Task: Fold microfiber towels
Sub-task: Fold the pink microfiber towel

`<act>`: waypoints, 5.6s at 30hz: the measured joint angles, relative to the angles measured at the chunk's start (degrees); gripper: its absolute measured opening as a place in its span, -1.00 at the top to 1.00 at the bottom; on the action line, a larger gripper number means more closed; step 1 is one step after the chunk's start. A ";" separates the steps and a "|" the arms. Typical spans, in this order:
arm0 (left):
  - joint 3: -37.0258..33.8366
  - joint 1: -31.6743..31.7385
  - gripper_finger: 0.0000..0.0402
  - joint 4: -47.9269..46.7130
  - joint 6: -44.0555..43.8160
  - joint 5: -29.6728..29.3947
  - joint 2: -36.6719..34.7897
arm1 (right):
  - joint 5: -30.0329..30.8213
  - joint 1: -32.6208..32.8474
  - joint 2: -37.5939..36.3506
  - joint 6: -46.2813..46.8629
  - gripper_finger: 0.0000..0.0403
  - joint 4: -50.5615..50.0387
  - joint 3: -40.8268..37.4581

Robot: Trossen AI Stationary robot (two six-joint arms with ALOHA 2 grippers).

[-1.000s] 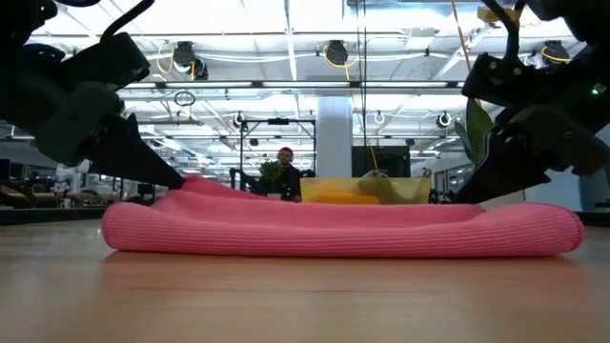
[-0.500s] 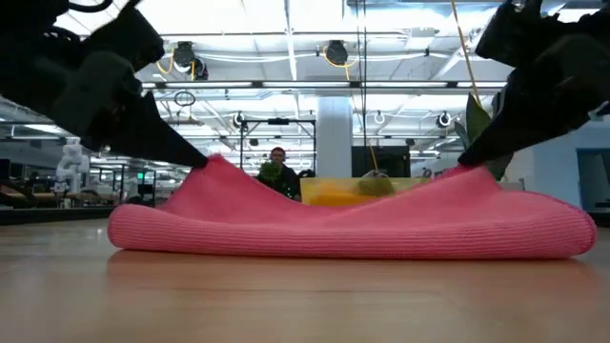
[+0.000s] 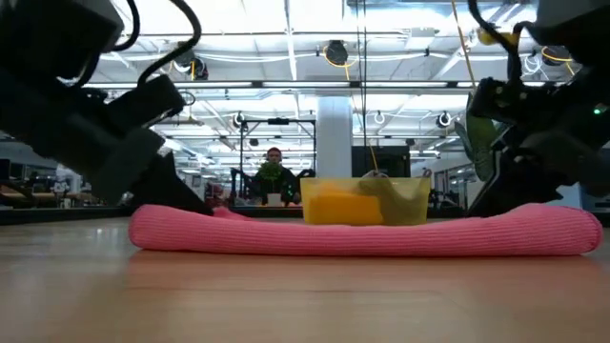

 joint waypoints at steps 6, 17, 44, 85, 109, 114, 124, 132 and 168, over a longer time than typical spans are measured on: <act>-0.02 1.58 0.88 0.92 0.98 2.07 -0.44 | -2.92 -3.70 -0.04 -2.23 0.66 0.84 -0.60; 0.02 1.63 0.59 3.02 4.73 7.12 -11.74 | -4.92 -3.83 -13.46 -3.80 0.44 -3.72 -0.62; -0.03 5.07 0.87 5.72 10.23 12.26 -2.36 | -39.19 4.65 2.86 -22.63 1.00 31.71 -0.67; 0.59 9.99 -0.06 -7.88 6.86 11.47 -10.10 | -17.92 -2.02 3.80 -12.70 1.00 18.69 -0.60; 0.51 7.44 0.37 -6.29 17.68 12.60 -7.92 | -30.32 6.87 3.38 -14.53 1.00 27.75 -0.63; 0.57 8.57 0.37 1.32 18.58 18.79 -9.85 | -27.25 6.46 3.37 -22.30 1.00 36.84 -0.61; 0.59 7.27 0.37 5.42 17.31 29.63 -0.67 | -26.35 3.40 4.64 -15.94 1.00 24.88 -0.65; 0.83 11.28 0.37 3.68 28.11 22.62 1.06 | -32.13 7.56 8.00 -19.22 1.00 31.90 -0.58; 0.61 14.91 0.37 -4.46 32.86 26.86 -9.77 | -41.75 2.81 17.89 -35.39 1.00 45.09 10.24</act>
